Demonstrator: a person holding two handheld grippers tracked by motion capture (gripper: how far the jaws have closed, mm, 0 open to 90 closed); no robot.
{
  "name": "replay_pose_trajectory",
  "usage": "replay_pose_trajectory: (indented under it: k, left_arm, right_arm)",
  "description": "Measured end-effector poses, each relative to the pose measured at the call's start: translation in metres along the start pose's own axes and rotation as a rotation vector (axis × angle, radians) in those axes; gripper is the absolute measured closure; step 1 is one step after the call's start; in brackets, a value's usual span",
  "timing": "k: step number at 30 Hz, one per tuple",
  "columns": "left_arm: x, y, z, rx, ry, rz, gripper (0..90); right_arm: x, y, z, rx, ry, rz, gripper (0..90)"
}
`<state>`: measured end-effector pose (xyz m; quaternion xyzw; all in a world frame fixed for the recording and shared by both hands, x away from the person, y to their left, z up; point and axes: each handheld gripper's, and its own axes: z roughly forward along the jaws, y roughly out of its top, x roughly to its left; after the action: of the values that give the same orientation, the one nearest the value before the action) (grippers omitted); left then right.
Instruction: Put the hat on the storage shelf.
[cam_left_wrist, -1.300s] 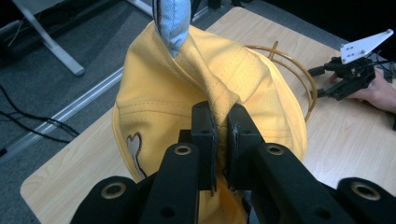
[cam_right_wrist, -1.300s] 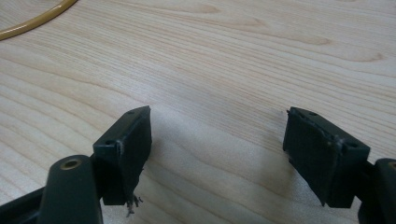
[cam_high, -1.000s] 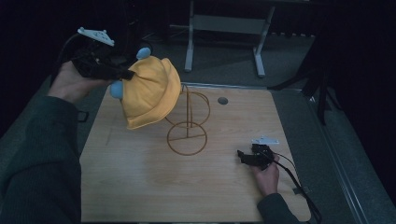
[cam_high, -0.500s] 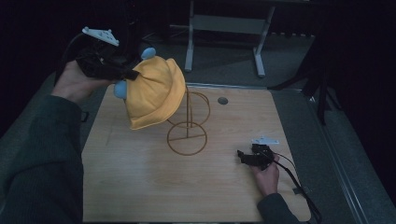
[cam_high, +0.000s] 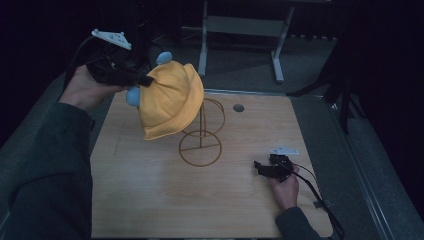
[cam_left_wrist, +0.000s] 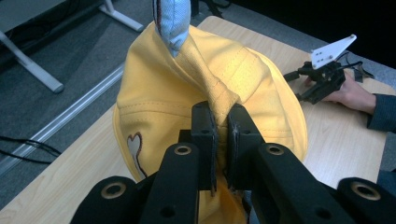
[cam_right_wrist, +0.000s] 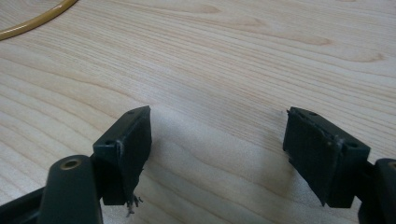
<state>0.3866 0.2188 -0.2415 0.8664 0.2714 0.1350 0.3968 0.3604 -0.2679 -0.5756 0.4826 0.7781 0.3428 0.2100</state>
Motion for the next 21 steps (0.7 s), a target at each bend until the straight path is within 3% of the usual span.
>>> replay_pose_trajectory:
  k: [8, 21]
  left_arm:
    - [-0.0024, 0.0015, -0.0008, -0.027, -0.024, 0.001, 83.4]
    - [-0.0086, 0.0088, 0.0081, -0.004, -0.026, 0.023, 83.4]
  right_arm:
    - [0.0000, 0.0000, 0.0000, 0.000, 0.000, 0.000, 23.5]
    - [0.0000, 0.0000, 0.0000, 0.000, 0.000, 0.000, 23.5]
